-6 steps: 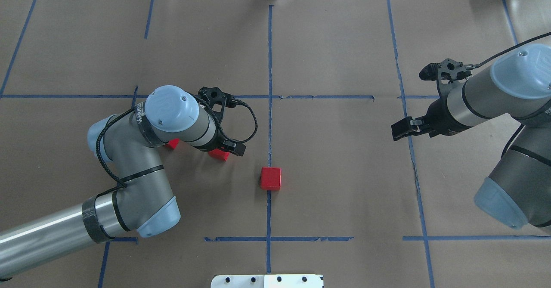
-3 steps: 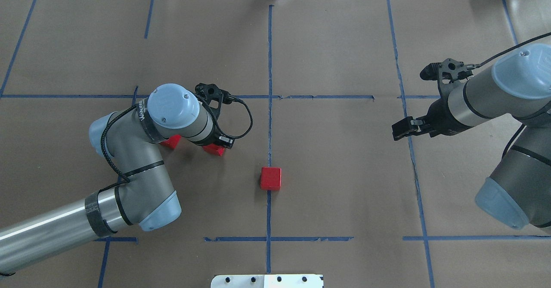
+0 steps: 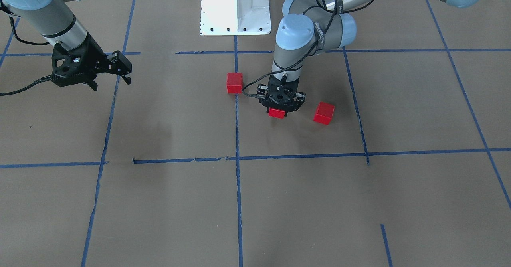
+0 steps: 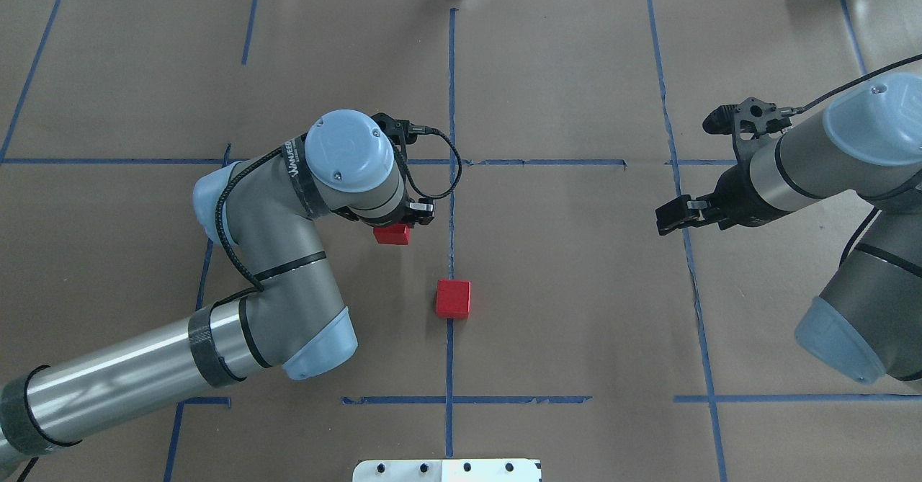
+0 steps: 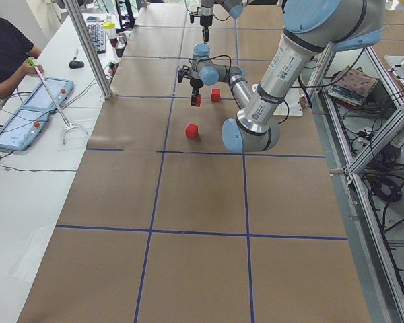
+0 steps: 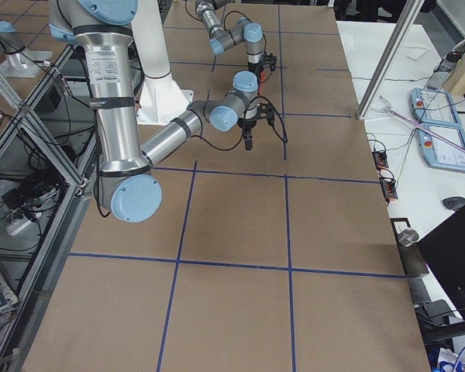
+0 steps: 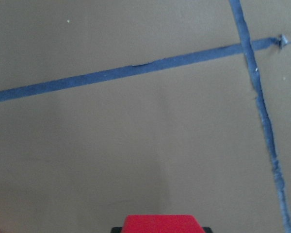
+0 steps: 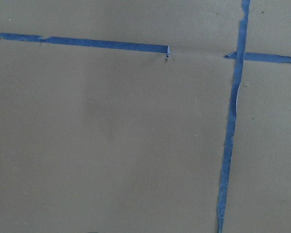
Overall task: Form red blocks into L shape at center
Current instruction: 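Grasp the red cube with the left gripper and carry it toward the placed cube, then set the cube down beside the placed cube, farther from the robot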
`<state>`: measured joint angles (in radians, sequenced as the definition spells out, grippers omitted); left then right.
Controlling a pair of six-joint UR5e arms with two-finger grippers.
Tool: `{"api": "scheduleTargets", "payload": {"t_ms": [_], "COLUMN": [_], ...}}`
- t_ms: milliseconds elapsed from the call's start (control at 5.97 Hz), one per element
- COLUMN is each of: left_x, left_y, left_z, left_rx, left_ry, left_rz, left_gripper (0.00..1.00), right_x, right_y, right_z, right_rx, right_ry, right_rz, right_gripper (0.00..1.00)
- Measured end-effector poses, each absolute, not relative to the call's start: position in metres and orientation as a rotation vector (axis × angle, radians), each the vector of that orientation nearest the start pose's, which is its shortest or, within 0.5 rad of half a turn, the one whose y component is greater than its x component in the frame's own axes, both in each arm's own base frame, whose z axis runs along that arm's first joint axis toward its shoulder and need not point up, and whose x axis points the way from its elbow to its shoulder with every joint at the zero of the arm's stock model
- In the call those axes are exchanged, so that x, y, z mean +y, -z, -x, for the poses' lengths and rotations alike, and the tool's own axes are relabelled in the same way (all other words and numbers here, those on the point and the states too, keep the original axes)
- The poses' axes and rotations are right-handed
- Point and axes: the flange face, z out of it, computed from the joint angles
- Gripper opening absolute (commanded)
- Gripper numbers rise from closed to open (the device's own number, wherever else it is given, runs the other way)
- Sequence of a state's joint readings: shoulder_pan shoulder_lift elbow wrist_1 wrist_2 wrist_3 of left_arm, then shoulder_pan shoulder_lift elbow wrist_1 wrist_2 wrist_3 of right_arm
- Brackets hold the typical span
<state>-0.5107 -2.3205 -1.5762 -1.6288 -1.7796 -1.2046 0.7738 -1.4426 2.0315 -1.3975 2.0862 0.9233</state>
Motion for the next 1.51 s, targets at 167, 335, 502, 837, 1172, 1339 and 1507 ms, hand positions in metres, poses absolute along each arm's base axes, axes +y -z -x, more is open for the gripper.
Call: {"api": "scheduleTargets", "payload": {"t_ms": [167,335,502,837,1172,1339,1507], "left_x": [-0.431,-0.422,-0.417,-0.404,-0.397,-0.394,-0.393], "left_y": [-0.187,-0.179,-0.175,-0.175,-0.177,-0.177,-0.177], "left_z": [-0.588,-0.608,-0.625,-0.644,-0.651,-0.652,-0.654], "left_rx": [0.819,0.812,0.804,0.792,0.788,0.788,0.789], "left_ry": [0.112,0.141,0.143,0.124,0.111,0.104,0.098], "left_rz": [-0.156,-0.16,-0.158,-0.147,-0.142,-0.141,-0.142], "left_gripper": [0.0,0.01,0.02,0.03,0.03,0.04,0.04], "right_x": [-0.417,-0.415,-0.413,-0.411,-0.411,-0.411,-0.411], "right_y": [-0.363,-0.367,-0.37,-0.372,-0.372,-0.372,-0.372], "right_z": [0.306,0.303,0.3,0.299,0.299,0.299,0.3], "right_rx": [-0.88,-0.875,-0.872,-0.87,-0.869,-0.869,-0.87], "right_ry": [0.077,0.075,0.074,0.073,0.071,0.071,0.07], "right_rz": [-0.111,-0.106,-0.102,-0.099,-0.098,-0.099,-0.099], "right_gripper": [1.0,1.0,1.0,1.0,1.0,1.0,1.0]}}
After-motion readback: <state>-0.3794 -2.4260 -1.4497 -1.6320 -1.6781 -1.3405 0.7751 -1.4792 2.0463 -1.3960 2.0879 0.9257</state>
